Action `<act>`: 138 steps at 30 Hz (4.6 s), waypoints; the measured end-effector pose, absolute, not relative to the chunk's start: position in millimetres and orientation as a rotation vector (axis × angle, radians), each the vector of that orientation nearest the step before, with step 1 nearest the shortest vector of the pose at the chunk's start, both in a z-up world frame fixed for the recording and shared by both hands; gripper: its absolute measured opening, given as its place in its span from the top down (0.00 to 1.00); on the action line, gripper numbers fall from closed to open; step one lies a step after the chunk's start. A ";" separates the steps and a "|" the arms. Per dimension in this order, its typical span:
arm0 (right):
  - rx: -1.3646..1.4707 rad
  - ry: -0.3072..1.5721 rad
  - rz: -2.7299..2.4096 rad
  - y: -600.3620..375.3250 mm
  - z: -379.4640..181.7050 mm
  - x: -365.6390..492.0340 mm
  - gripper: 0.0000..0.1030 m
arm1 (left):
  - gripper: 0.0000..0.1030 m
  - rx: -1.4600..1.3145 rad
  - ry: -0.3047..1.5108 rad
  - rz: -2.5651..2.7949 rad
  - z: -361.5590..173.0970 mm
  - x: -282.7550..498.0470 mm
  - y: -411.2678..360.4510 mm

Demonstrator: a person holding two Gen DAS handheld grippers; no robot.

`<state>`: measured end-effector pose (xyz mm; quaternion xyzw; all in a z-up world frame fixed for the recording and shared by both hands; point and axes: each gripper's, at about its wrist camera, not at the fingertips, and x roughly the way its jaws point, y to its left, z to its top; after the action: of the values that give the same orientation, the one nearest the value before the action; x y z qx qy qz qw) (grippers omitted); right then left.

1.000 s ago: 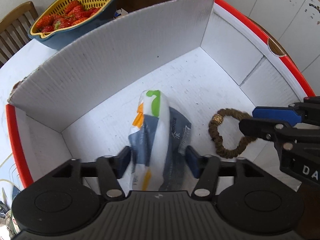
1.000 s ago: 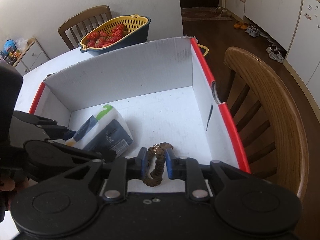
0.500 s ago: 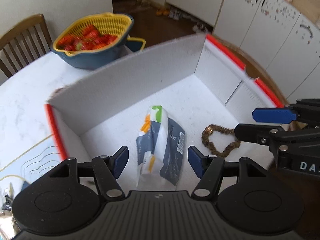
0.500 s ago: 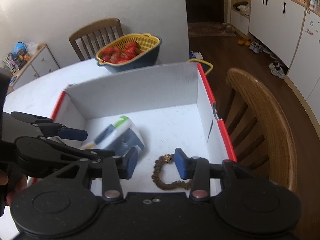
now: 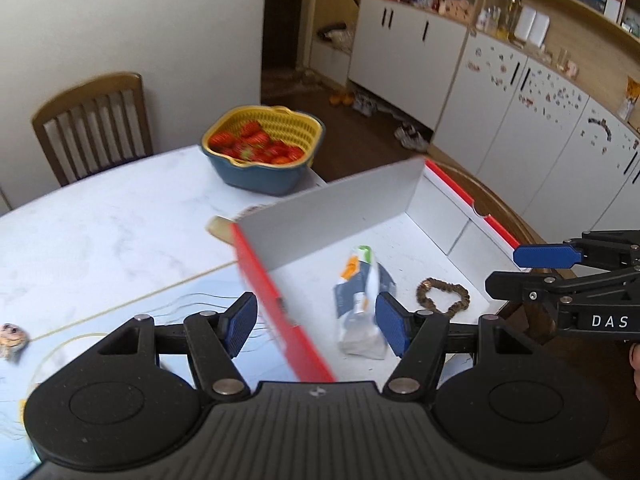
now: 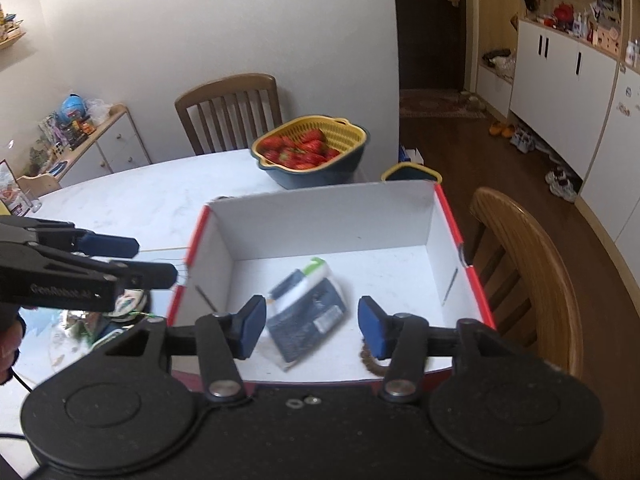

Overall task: Organize objects
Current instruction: 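Withdraw both tools from the shoebox back over the table items, then grasp the teal soap with the left tool while the right tool grasps the white tape dispenser, then carry the soap with the left tool while the right tool carries the dispenser into the shoebox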

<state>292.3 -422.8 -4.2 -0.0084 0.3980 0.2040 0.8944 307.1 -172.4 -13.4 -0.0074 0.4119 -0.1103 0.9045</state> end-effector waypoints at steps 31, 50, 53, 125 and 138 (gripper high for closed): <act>-0.013 0.734 0.435 -275.5 9.9 197.4 0.11 | 0.19 -0.077 0.712 -0.071 -0.2 189.4 25.0; 0.000 0.789 0.369 -196.6 -35.9 169.3 0.06 | 0.00 -0.087 0.723 -0.073 -52.3 160.5 106.4; -0.006 0.799 0.354 -187.5 -46.0 169.3 0.06 | 0.00 -0.082 0.733 -0.071 -66.1 160.5 115.4; -0.130 0.909 0.284 -136.0 -131.1 183.4 0.48 | 0.68 0.040 0.820 -0.088 -146.0 178.4 103.2; -0.088 0.835 0.346 -169.9 -78.5 151.0 0.48 | 0.68 -0.028 0.794 -0.119 -93.4 153.5 73.1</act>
<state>151.0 -169.9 -78.5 -0.0425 0.4034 0.1671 0.8986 153.5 73.1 -93.4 -0.0134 0.3863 -0.0581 0.9204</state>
